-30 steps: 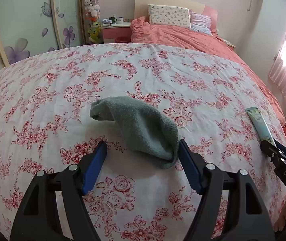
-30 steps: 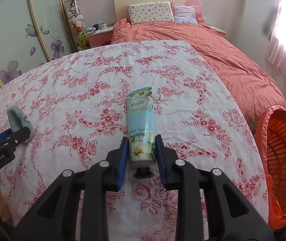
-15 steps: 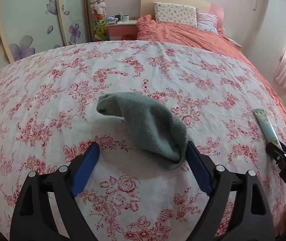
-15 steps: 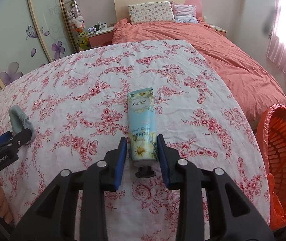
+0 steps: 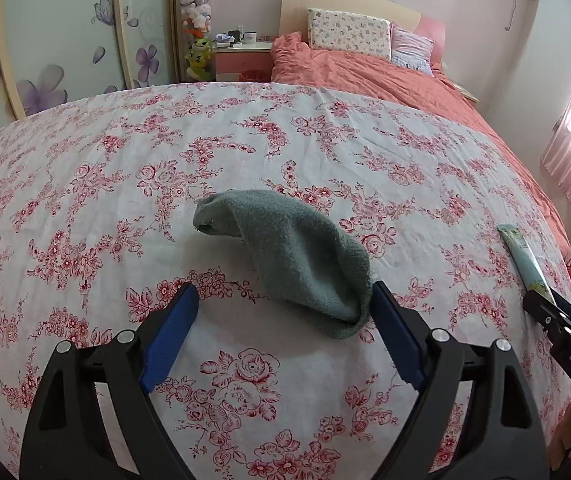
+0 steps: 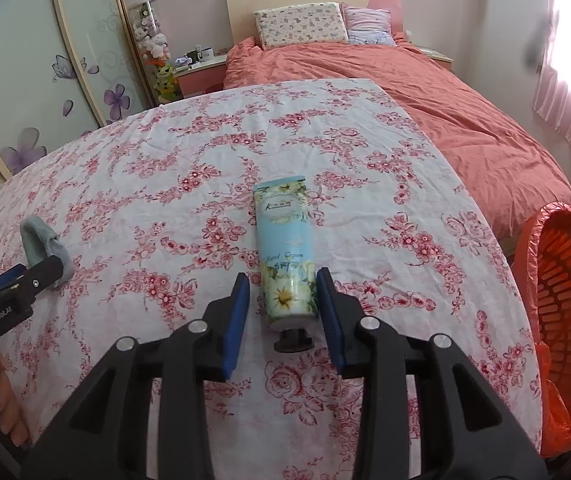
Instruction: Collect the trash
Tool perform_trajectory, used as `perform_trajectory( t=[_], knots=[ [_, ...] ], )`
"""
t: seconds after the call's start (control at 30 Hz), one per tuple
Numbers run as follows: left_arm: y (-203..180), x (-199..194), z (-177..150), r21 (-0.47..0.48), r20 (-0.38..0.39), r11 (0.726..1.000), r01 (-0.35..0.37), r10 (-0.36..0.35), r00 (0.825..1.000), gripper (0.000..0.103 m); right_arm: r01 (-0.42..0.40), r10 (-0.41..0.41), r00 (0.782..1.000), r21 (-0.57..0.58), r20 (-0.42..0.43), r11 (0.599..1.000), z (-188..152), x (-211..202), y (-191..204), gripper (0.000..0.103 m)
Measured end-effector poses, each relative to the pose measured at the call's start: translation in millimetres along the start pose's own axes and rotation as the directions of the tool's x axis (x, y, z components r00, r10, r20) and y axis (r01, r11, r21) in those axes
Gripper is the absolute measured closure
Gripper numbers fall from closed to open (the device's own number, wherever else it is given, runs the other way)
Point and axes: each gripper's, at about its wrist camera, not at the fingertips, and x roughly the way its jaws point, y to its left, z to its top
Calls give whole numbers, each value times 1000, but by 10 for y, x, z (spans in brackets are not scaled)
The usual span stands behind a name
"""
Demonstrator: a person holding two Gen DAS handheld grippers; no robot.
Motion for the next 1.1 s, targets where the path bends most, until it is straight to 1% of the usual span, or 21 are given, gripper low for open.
perform_trajectory(
  t=[0.17, 0.3, 0.33, 0.4, 0.5, 0.53, 0.57, 0.6, 0.63, 0.67, 0.77, 0.83, 0.97, 1.1],
  knots=[
    [8, -5, -1, -6, 3, 1000, 9, -9, 1000, 17, -16, 16, 1000, 6, 1, 1000, -3, -10, -13, 65],
    [-2, -6, 1, -7, 3, 1000, 6, -6, 1000, 17, -23, 23, 1000, 2, 0, 1000, -8, -17, -3, 61],
    [5, -6, 2, -7, 4, 1000, 6, -6, 1000, 17, -23, 23, 1000, -3, -1, 1000, -6, -15, 8, 59],
    [13, -6, 13, -14, 8, 1000, 22, -22, 1000, 17, -17, 17, 1000, -16, -2, 1000, -4, -15, 35, 58],
    [-11, 40, 77, -16, 10, 1000, 13, -13, 1000, 21, -5, 5, 1000, -31, -2, 1000, -2, -12, 68, 59],
    [-19, 51, 93, -16, 10, 1000, 12, -12, 1000, 25, -6, 6, 1000, -30, 0, 1000, -1, -16, 69, 63],
    [-31, 65, 118, -17, 13, 1000, 15, -15, 1000, 33, -7, 7, 1000, -27, 1, 1000, 2, -18, 63, 74],
    [-42, 74, 136, -15, 14, 1000, 18, -18, 1000, 39, -16, 16, 1000, -17, 3, 1000, 2, -24, 43, 75],
    [-62, 82, 153, -7, 16, 1000, 28, -28, 999, 54, -33, 33, 999, -10, 4, 999, 1, -25, 28, 76],
    [-84, 89, 165, 2, 13, 999, 40, -40, 999, 67, -46, 46, 999, -3, 4, 999, -3, -28, 10, 76],
    [-147, 61, 160, 37, 25, 998, 49, -50, 998, 81, -61, 61, 998, 1, 7, 998, -25, -53, -17, 76],
    [-195, 6, 146, 68, 42, 996, 55, -58, 997, 85, -77, 76, 997, 9, 15, 997, -45, -89, -38, 76],
    [-262, -118, 141, 95, 71, 993, 65, -72, 995, 85, -97, 96, 995, 17, 39, 995, -71, -227, -69, 76],
    [-339, -293, 152, 115, 96, 990, 76, -87, 992, 85, -106, 103, 991, 31, 82, 994, -62, -440, -127, 77]
  ],
)
